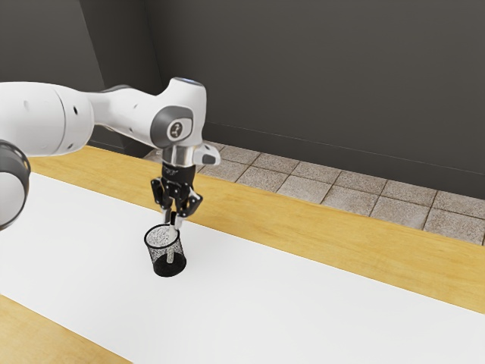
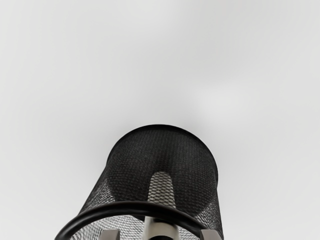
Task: Take the marker out of the pen holder and place it to the left of the pen holder.
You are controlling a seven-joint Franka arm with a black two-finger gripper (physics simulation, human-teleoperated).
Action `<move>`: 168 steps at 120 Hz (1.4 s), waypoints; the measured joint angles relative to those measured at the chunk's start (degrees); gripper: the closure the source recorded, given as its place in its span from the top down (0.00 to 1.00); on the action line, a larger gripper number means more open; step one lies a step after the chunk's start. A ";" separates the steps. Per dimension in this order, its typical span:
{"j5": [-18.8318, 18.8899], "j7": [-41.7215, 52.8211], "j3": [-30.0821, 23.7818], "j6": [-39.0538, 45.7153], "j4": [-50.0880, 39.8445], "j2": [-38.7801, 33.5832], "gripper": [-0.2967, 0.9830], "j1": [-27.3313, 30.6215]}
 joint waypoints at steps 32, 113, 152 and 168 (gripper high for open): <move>-0.25 0.17 0.02 0.21 -0.11 0.04 0.24 0.02; 3.94 1.56 2.14 -4.83 1.60 -10.14 0.16 4.33; 8.85 5.14 2.26 -7.50 1.04 0.63 0.16 6.32; 9.14 6.16 2.26 -7.99 1.02 1.51 0.16 6.28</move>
